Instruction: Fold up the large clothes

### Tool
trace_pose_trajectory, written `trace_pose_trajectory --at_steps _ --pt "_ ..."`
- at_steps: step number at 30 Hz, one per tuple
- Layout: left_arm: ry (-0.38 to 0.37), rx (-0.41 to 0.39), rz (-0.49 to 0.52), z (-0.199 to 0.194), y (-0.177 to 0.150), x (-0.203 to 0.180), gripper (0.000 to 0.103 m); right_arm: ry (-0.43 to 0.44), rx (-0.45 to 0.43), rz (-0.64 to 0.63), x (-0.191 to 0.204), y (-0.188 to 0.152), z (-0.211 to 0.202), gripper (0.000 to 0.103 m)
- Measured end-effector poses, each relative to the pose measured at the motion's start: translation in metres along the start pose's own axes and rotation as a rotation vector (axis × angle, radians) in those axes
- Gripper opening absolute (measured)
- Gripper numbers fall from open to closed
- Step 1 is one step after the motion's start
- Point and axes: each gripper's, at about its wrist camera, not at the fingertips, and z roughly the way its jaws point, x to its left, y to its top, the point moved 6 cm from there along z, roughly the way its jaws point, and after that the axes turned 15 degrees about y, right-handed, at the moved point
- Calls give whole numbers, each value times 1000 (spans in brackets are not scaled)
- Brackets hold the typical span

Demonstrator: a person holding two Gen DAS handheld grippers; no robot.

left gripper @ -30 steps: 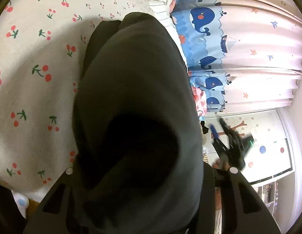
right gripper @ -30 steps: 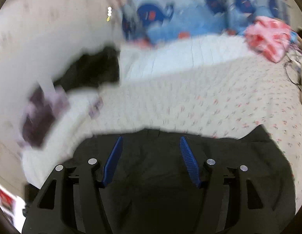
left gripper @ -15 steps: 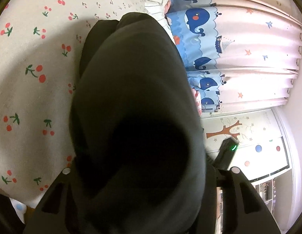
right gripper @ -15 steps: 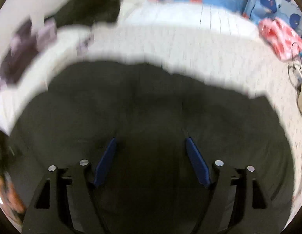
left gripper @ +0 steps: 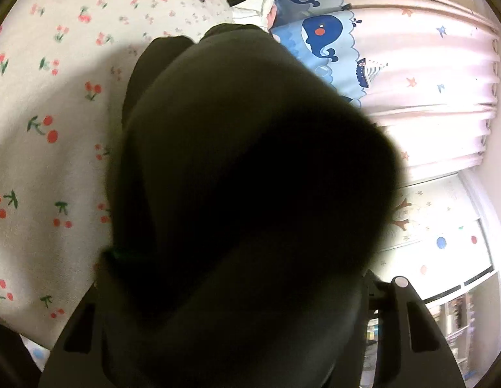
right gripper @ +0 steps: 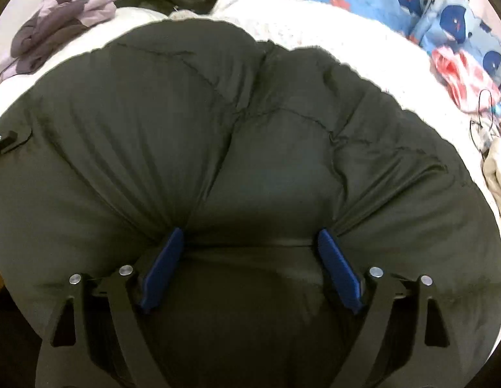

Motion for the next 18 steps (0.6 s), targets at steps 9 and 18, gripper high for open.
trace_pose_trajectory --at_steps 9,18 --pt "62 -45 49 -21 -11 -22 56 10 -12 -91 22 -14 -6 83" --pt "168 -150 215 -44 -35 -72 56 58 -15 -155 24 -18 -9 85"
